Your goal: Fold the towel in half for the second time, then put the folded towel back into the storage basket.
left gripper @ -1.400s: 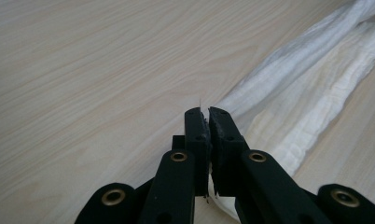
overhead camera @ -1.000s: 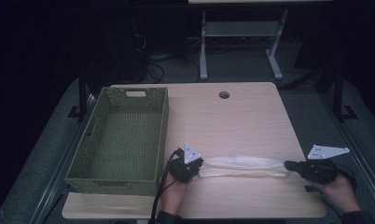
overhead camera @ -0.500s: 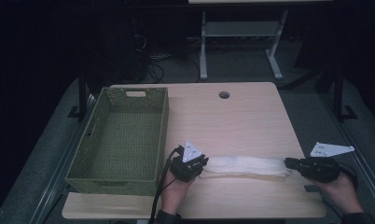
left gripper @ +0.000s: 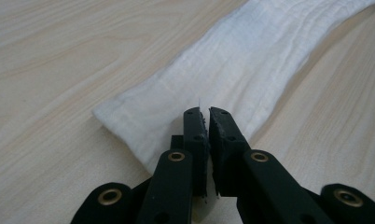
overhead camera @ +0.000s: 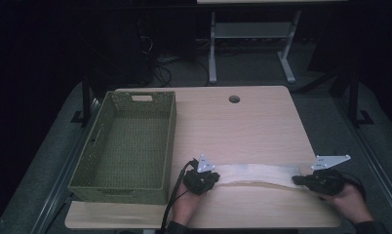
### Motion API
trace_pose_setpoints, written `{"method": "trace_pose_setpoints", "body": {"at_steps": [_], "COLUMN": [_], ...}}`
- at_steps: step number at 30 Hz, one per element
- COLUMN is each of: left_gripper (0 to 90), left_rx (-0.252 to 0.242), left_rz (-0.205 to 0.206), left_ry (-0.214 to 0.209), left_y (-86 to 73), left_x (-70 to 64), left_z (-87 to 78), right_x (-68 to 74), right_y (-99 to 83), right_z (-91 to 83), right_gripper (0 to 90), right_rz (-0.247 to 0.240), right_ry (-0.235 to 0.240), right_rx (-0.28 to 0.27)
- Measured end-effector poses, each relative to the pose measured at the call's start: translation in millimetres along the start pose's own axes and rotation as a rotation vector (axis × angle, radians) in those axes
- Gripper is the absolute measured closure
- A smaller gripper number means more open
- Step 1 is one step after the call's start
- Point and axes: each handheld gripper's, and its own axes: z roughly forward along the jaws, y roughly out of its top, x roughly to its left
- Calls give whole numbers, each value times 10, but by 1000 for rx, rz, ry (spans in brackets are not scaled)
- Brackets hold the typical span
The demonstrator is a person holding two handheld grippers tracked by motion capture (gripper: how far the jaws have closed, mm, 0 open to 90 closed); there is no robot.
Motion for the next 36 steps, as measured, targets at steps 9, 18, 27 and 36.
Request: {"method": "trace_pose_setpoints", "body": {"at_steps": [9,18,27,36], "left_gripper": [880,634,396,338], "left_rx": [6,13,4,-4], "left_rz": [5,22,42,78], "left_ry": [30,14,-14,-27], "left_y": [37,79,163,195], "left_x": [61,49,80,102], "left_z": [21,-48,-73,-64], "right_x": [-125,-116,-223,-391], "right_y": [66,84,220,398], "right_z": [69,86,178,322], "right_gripper": [898,897,897,897], "right_rz": [7,16,48,80], "right_ry": [-42,-54,-79,-84], "right_rx": [2,2,9,3]}}
